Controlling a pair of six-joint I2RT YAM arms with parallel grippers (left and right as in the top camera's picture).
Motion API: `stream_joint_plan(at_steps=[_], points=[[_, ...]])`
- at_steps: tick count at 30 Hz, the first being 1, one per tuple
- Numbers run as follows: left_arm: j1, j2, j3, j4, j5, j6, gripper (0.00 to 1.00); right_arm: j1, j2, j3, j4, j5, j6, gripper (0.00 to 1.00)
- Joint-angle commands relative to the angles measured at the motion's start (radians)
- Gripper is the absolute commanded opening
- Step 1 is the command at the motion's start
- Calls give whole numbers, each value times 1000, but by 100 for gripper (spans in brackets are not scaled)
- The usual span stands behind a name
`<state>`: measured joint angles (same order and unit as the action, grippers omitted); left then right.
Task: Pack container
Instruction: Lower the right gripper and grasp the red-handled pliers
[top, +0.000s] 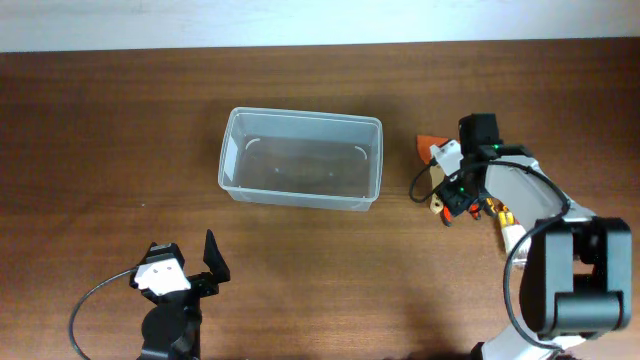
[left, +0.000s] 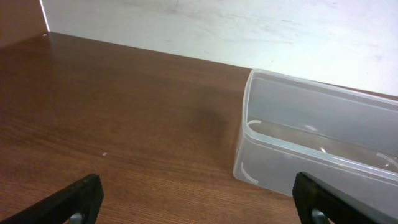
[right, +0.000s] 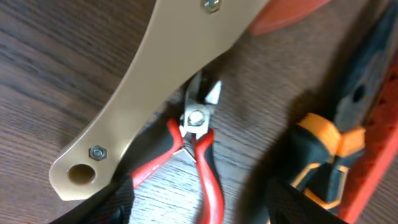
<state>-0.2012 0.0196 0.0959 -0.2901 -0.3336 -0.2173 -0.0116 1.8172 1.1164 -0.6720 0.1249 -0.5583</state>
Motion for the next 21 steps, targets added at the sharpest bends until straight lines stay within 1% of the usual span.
stream_joint_plan(at_steps=[1, 8, 12, 20, 21], points=[[-4, -6, -3, -2, -3, 9, 99, -18, 23, 5, 4, -20, -11, 68], [-4, -6, -3, -2, -3, 9, 99, -71, 26, 5, 12, -45, -10, 68], [-4, -6, -3, -2, -3, 9, 99, -101, 26, 5, 11, -96, -11, 68], [-4, -6, -3, -2, -3, 9, 99, -100, 27, 5, 10, -117, -14, 67], [-4, -6, -3, -2, -3, 9, 99, -100, 27, 5, 7, -117, -14, 65]])
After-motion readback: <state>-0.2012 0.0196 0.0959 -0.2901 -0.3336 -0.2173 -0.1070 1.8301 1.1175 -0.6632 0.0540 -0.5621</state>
